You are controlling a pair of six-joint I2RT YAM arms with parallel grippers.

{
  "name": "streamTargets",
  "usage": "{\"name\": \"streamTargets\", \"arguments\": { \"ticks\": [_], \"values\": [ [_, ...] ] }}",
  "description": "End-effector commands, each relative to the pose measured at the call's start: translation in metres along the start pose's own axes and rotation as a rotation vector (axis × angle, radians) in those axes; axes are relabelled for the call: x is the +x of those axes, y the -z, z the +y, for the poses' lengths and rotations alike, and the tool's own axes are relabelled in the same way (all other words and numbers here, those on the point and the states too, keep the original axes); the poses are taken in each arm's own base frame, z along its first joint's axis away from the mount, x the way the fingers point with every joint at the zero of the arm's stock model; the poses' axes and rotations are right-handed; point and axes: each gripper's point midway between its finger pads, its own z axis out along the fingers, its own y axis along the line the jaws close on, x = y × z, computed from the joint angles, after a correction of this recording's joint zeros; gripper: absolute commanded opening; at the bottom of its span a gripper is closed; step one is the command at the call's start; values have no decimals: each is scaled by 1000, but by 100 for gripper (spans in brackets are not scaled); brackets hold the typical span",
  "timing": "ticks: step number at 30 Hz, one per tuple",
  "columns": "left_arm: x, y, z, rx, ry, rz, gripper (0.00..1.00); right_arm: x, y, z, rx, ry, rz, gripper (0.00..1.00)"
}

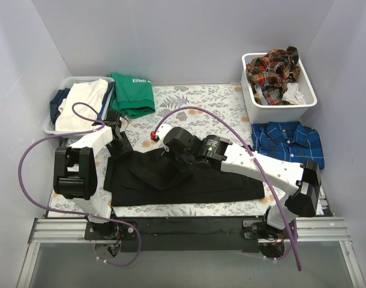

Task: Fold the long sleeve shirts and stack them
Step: Fold the shirt

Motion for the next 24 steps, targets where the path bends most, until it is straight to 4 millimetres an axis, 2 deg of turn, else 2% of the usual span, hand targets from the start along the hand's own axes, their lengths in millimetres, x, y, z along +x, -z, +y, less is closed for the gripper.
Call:
{"name": "streamTargets", "arguments": {
  "ticks": [1, 5, 8, 11, 12, 13, 14, 17, 24],
  "values": [
    [-10, -4, 3, -11, 20, -35, 51, -11, 4, 7, -42, -2, -46, 1],
    [-19, -9, 4, -19, 29, -68, 60, -9, 3, 8, -43, 2, -41, 1],
    [-23, -13, 3, -14, 34, -66, 59, -7, 1, 8, -40, 4, -32, 1],
    [-16, -22, 6, -28, 34, -37, 41, -5, -1, 8, -38, 4, -26, 1],
    [-15, -24, 9, -42, 41, -35, 28, -4, -1, 7, -33, 5, -24, 1],
    [-15, -25, 11, -48, 49, -33, 10, -3, -2, 7, -31, 6, -21, 1],
    [-14, -24, 12, -53, 53, -29, 2, -3, -3, 6, -29, 4, -20, 1],
    [-17, -17, 19, -72, 66, -46, 0, -1, -4, 8, -31, 3, -15, 1],
    [-24, 14, 39, -121, 105, -124, 0, 2, -10, 10, -39, 15, 4, 1]
  ]
}}
